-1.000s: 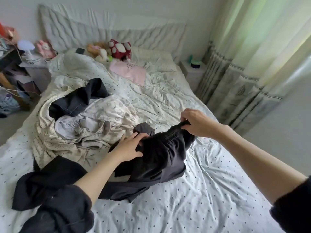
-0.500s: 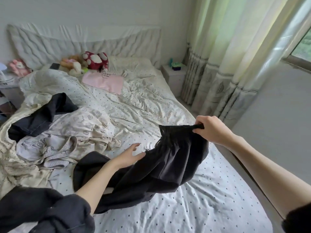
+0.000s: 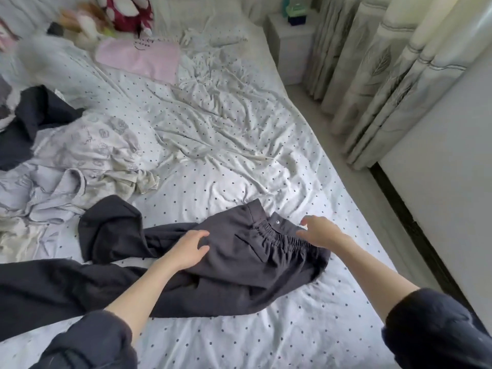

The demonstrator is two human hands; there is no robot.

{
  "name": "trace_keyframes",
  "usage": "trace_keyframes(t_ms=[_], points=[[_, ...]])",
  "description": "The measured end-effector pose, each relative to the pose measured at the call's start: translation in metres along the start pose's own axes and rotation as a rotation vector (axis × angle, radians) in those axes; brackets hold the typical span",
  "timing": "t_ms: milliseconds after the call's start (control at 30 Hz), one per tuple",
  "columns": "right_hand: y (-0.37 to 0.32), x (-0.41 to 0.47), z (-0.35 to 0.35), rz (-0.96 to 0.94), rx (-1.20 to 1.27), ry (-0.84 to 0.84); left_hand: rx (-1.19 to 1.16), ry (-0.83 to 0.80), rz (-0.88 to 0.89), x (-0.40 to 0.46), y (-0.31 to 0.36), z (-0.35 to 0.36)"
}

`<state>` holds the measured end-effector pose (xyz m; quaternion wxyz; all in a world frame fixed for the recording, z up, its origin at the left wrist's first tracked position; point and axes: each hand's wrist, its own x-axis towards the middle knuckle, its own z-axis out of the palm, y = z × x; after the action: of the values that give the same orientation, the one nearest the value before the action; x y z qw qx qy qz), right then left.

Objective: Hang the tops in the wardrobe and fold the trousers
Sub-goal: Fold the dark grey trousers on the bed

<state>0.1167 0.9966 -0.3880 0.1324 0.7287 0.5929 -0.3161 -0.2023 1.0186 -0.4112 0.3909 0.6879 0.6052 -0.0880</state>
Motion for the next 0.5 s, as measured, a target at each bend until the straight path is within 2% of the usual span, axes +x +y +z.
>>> trace_keyframes(t_ms=[167,267,367,500], points=[[-0.02,0.047,0.018,-0.159,0.036,0.027,-0.013,0.029,-0.121,0.033,-0.023,0.006],[-0.039,0.078,0.023,-0.289,-0.083,0.056,0.051,0.062,-0.178,0.04,-0.03,0.013],[-0.067,0.106,0.023,-0.496,-0.305,0.049,-0.043,0.082,-0.091,0.038,-0.029,0.011],[-0.11,0.13,0.03,-0.66,-0.506,-0.091,-0.167,0.072,-0.009,0.033,-0.024,-0.014]])
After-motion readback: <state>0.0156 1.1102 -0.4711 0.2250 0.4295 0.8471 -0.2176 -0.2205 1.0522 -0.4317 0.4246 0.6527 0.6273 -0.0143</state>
